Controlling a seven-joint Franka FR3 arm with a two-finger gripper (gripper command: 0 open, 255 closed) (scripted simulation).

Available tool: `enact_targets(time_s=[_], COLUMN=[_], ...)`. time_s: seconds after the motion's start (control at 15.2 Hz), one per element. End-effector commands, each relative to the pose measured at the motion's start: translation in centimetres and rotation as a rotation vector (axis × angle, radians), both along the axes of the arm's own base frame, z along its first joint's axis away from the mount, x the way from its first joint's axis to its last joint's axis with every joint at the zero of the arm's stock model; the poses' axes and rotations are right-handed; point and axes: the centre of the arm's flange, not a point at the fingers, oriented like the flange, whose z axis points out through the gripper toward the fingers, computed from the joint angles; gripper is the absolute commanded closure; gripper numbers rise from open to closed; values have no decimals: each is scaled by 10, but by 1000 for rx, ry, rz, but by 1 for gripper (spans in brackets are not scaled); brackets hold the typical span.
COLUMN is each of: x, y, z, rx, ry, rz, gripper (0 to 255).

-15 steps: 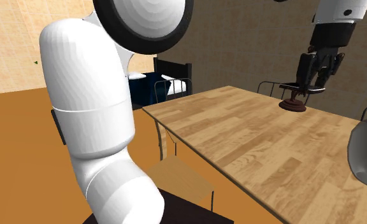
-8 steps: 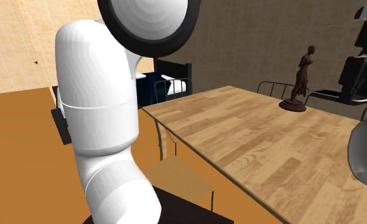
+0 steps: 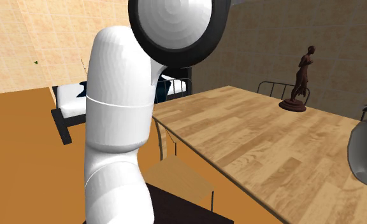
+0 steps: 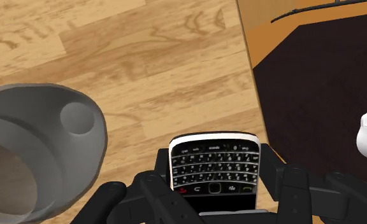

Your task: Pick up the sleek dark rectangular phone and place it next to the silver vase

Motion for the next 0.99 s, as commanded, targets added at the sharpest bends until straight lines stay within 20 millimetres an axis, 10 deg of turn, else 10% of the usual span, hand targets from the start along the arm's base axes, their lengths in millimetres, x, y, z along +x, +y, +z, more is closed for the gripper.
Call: enact_targets(time_s=[0.0, 0.92], x=[-17, -30], y=[-18, -36], z=[3, -66], rx=[0, 0], ry=[0, 0], rz=[3, 3], gripper=[255, 255])
